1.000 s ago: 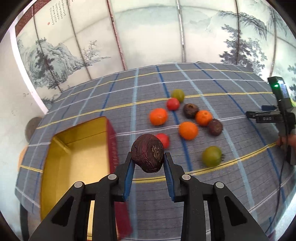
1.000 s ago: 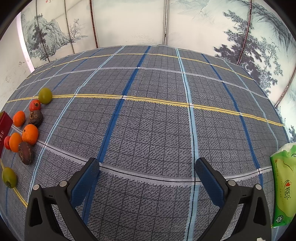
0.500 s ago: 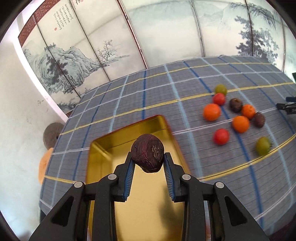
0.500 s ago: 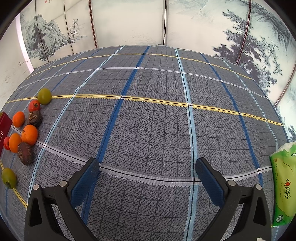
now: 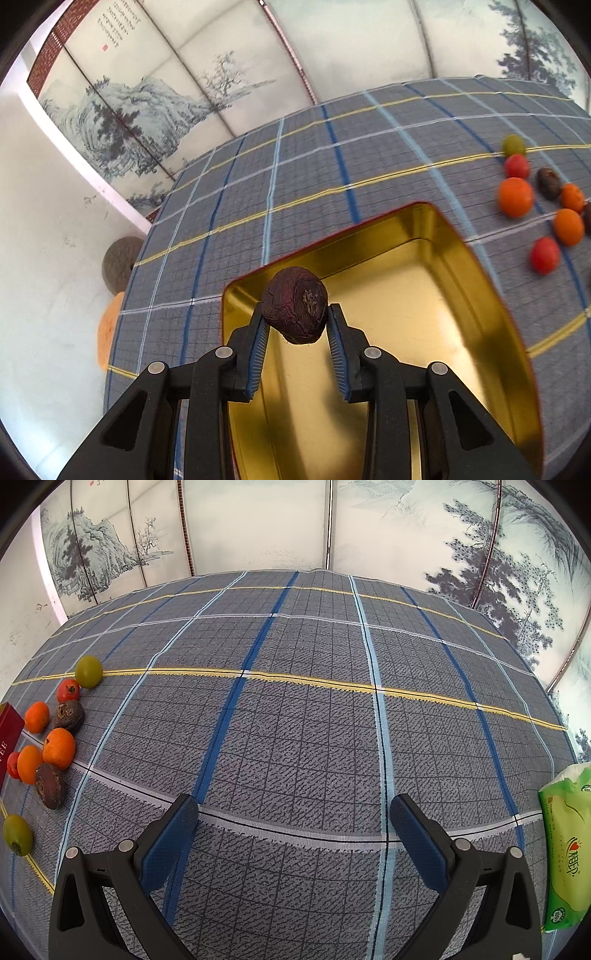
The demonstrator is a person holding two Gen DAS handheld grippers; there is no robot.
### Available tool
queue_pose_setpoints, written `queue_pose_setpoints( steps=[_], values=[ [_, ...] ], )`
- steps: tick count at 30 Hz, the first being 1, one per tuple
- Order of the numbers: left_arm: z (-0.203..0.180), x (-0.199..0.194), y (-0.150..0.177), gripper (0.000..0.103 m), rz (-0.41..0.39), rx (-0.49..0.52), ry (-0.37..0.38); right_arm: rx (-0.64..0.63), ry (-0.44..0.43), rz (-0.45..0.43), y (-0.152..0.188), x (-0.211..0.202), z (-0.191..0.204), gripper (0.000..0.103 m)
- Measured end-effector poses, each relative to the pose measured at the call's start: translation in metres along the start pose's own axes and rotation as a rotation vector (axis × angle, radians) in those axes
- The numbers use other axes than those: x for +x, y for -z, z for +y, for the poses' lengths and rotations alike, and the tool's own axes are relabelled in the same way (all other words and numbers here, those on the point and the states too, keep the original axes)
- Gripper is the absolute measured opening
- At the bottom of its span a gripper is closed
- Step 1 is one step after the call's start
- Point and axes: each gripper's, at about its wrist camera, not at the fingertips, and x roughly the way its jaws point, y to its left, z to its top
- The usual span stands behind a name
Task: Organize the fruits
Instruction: 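Carry the dried fruit into the gold tin and open the left gripper, then grasp the green lime with the right gripper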
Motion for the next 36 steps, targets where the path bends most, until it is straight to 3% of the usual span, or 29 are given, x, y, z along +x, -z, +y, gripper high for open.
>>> queue_pose_setpoints(
  steps=[16,19,24,28,30,32,34,36],
  values=[
    [0.010,0.033,-0.012,0.034,0.033,0.055,-0.082,0.002,0.002,-0.001,0.000,0.000,0.000,0.103],
    [0.016,0.033,-0.014,0.035,0.039,0.032,-0.069,0.005,0.004,0.000,0.001,0.000,0.001,0.103],
    [0.024,0.010,-0.011,0.038,0.009,-0.037,-0.022,0.006,0.005,0.000,0.001,0.000,0.000,0.103],
    [0.031,-0.036,0.002,0.043,-0.064,-0.130,0.043,0.023,0.011,-0.021,0.005,-0.009,0.000,0.103],
    [0.036,-0.064,0.015,0.064,-0.112,-0.193,0.092,0.020,-0.066,-0.126,0.015,-0.035,0.010,0.103],
    [0.039,-0.085,0.027,0.074,-0.143,-0.244,0.130,-0.014,-0.168,-0.201,0.032,-0.066,0.034,0.103],
    [0.038,-0.103,0.039,0.074,-0.173,-0.283,0.168,-0.089,-0.306,-0.234,0.046,-0.092,0.064,0.103],
    [0.032,-0.120,0.048,0.074,-0.194,-0.297,0.169,-0.215,-0.390,-0.248,0.057,-0.114,0.105,0.102]
  ],
)
